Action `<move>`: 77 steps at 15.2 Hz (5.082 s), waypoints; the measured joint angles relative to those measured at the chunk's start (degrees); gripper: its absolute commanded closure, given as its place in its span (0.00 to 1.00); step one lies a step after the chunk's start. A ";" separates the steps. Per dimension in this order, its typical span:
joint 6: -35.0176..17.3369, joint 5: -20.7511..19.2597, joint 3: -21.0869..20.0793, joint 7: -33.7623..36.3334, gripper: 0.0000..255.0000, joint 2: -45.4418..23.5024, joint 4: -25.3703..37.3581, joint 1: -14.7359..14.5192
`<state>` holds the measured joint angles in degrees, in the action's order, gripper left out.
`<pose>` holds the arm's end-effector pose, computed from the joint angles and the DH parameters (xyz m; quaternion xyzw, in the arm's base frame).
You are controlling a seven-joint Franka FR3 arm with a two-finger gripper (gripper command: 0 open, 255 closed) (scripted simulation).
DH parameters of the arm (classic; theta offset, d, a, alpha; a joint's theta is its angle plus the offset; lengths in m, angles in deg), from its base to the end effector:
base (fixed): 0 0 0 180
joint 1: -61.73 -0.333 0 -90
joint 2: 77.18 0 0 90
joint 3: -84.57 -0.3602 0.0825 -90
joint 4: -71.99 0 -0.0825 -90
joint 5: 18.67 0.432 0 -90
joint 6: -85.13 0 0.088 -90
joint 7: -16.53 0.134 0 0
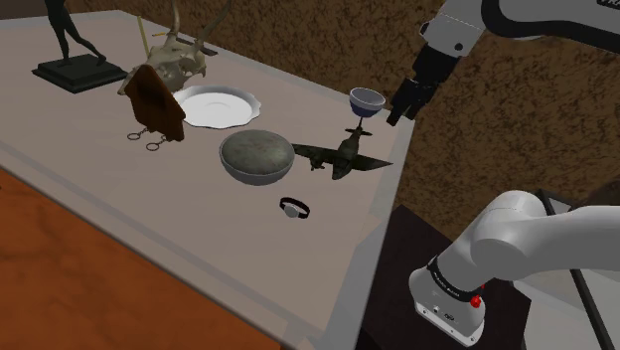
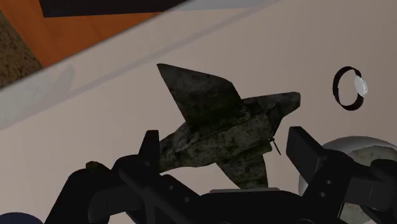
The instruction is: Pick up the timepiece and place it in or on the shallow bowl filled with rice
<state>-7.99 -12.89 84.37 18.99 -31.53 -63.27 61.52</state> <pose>0.3275 0.0157 0.6015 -0.9981 0.0195 -0.0294 0.0499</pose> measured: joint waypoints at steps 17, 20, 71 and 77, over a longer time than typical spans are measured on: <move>-15.74 9.74 -10.75 -0.17 0.00 -16.43 -0.94 -10.31; -19.01 11.20 -13.06 -0.32 0.00 -20.64 -0.08 -12.18; -13.04 11.86 -15.89 2.25 1.00 -25.48 11.04 -14.70; -8.65 11.37 -15.50 3.11 1.00 -25.59 15.61 -14.51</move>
<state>-16.63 -1.52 68.87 22.11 -57.12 -47.65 47.01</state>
